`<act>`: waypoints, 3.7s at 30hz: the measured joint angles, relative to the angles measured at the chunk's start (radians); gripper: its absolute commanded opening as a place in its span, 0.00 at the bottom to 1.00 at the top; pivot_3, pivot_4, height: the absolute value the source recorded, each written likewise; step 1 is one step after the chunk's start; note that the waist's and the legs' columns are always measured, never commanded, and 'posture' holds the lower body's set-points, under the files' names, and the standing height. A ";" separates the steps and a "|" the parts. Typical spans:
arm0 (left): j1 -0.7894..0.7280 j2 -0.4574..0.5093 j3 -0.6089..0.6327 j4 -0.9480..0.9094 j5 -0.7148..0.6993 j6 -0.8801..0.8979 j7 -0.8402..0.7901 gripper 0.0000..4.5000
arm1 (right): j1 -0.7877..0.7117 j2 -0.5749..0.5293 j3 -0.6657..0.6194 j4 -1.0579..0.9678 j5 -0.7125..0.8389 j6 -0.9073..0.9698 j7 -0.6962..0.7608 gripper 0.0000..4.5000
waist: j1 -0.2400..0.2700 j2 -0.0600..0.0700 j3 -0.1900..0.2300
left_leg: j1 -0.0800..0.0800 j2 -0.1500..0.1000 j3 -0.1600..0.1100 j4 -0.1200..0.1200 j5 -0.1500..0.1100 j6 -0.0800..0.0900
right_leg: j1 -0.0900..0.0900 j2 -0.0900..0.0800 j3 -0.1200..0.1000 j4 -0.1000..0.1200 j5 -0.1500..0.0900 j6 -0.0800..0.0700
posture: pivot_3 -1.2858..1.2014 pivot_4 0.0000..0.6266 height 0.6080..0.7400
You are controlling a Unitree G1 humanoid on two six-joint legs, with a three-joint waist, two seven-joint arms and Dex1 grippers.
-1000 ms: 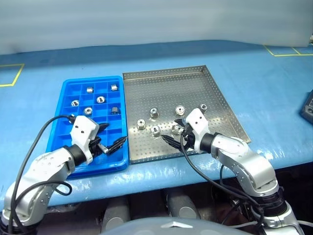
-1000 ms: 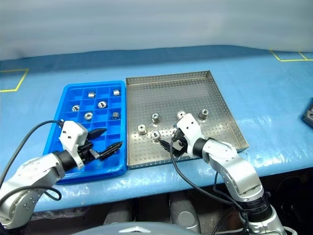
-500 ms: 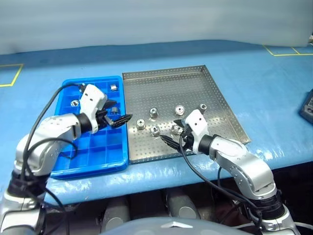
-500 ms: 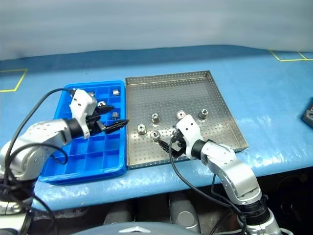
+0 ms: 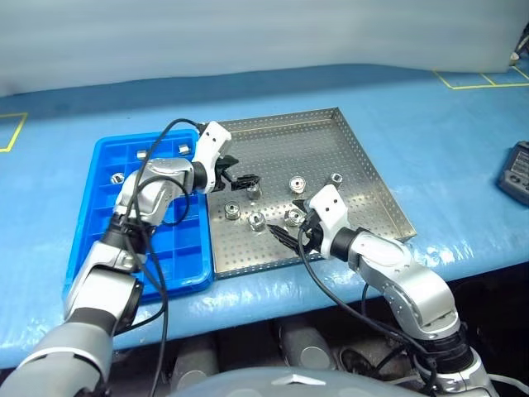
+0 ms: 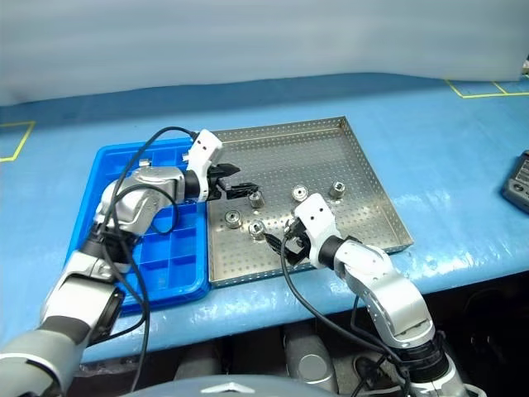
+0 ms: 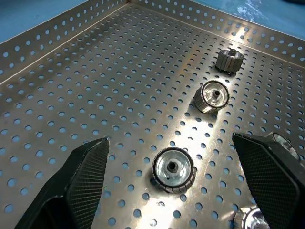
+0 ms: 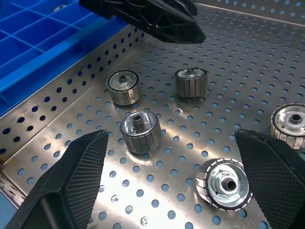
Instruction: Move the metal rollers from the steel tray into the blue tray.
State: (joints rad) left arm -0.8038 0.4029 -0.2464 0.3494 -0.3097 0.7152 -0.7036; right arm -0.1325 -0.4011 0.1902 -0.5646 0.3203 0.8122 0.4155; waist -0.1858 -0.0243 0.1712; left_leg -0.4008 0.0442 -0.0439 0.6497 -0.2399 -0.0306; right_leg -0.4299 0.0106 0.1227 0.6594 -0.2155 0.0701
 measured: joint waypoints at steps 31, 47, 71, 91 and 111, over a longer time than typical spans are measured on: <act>-0.053 -0.080 0.207 0.071 0.159 -0.117 0.070 0.39 | -0.005 0.020 0.000 -0.030 0.000 -0.001 -0.030 1.00 | -0.065 0.000 0.001 | -0.001 0.000 -0.001 -0.001 0.000 0.000 | 0.000 -0.001 0.000 0.000 0.000 0.003 | 0.44 0.24 1.00; 0.570 -0.068 0.583 -0.682 0.226 -0.086 0.583 0.39 | -0.057 0.043 0.074 0.016 0.000 -0.001 0.027 1.00 | 0.032 0.000 0.000 | 0.000 -0.001 -0.002 0.003 0.000 0.000 | 0.002 -0.001 -0.001 0.001 0.000 0.004 | 0.49 0.24 1.00; 0.683 -0.083 0.551 -0.649 0.245 0.042 0.630 0.81 | -0.034 0.030 0.061 -0.001 0.003 0.028 0.020 1.00 | 0.054 -0.001 0.000 | 0.000 -0.001 -0.002 0.004 0.000 0.000 | 0.002 -0.001 -0.001 0.001 0.001 0.004 | 0.46 0.24 1.00; 0.278 0.171 0.194 -0.576 0.067 0.057 0.098 1.00 | -0.021 0.027 0.035 -0.015 0.000 0.026 0.000 1.00 | 0.010 -0.001 0.000 | 0.000 -0.001 -0.001 0.003 0.000 0.000 | 0.002 -0.001 -0.001 0.001 0.001 0.004 | 0.44 0.24 1.00; -0.010 0.285 -0.323 -0.114 0.389 -0.356 -0.512 1.00 | 0.035 0.053 0.026 -0.040 -0.002 0.021 -0.056 1.00 | -0.064 -0.001 0.000 | -0.001 0.000 -0.001 0.001 0.000 0.000 | 0.000 -0.001 0.000 0.001 -0.001 0.002 | 0.41 0.24 1.00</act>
State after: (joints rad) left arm -0.8134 0.6876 -0.5694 0.2349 0.0797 0.3590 -1.2160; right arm -0.0974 -0.3484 0.2157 -0.6046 0.3181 0.8330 0.3598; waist -0.2501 -0.0249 0.1715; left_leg -0.4016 0.0437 -0.0453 0.6505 -0.2398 -0.0307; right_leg -0.4299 0.0101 0.1225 0.6603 -0.2161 0.0726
